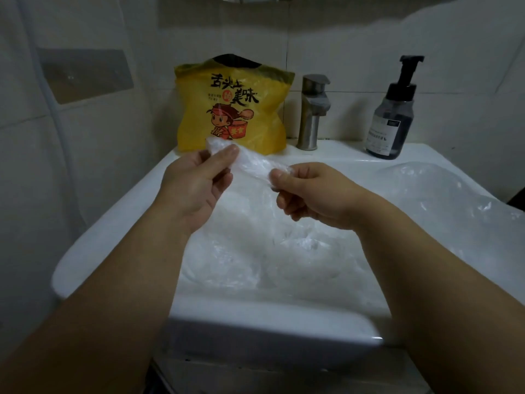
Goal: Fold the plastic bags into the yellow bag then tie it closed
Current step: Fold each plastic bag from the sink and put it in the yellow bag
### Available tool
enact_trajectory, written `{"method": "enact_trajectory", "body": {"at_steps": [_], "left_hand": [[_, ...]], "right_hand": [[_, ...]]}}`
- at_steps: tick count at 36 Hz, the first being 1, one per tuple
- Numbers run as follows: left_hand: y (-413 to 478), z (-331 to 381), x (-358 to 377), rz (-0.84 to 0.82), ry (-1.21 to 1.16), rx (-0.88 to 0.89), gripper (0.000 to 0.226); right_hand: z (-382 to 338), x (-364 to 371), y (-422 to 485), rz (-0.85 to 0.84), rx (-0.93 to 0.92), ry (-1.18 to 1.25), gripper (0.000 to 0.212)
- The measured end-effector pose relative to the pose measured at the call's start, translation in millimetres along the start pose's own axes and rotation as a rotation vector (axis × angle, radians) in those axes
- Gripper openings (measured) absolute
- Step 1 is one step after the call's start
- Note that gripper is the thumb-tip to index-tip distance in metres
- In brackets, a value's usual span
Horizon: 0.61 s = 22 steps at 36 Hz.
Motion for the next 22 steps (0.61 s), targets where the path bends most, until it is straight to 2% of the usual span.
{"method": "enact_trajectory", "body": {"at_steps": [2, 3, 5, 7, 9, 12, 16, 18, 22], "left_hand": [[0.7, 0.6, -2.5, 0.045, -0.075, 0.011, 0.006], [1.6, 0.7, -0.3, 0.032, -0.121, 0.014, 0.017], [0.6, -5.3, 11.7, -0.064, -0.165, -0.041, 0.050], [-8.0, -21.2, 29.6, -0.210, -0.013, -0.156, 0.065], [-19.1, -39.7, 44.3, -0.336, 0.255, -0.219, 0.065], [-21.7, -49.7, 49.1, -0.328, 0.367, -0.230, 0.064], [-16.1, -41.4, 45.8, -0.303, 0.333, -0.188, 0.049], [-13.7, -36.8, 43.4, -0.291, 0.293, -0.167, 0.048], [-7.1, -25.5, 28.9, -0.143, 0.087, -0.151, 0.048]], "right_hand": [[0.9, 7.0, 0.8, -0.019, 0.016, -0.004, 0.025], [0.9, 10.3, 1.7, -0.018, 0.020, 0.006, 0.025], [0.6, 17.2, 2.3, -0.010, 0.016, 0.062, 0.024], [-0.8, 26.4, 2.4, -0.018, -0.007, 0.110, 0.027], [-2.1, 32.7, 2.4, -0.006, -0.036, 0.090, 0.027], [-2.9, 31.0, 2.2, 0.053, -0.062, 0.009, 0.020], [-5.0, 28.2, 2.1, 0.067, -0.093, -0.060, 0.030], [-1.3, 26.7, 3.7, 0.061, -0.064, -0.063, 0.030], [3.6, 26.8, 5.0, 0.016, -0.004, -0.010, 0.027]]}}
Point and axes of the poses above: each hand's wrist, its own y-axis towards the middle knuckle, its own x-axis out of the palm, z = x × y, the point moved 10 cm from there along y, towards the middle knuckle
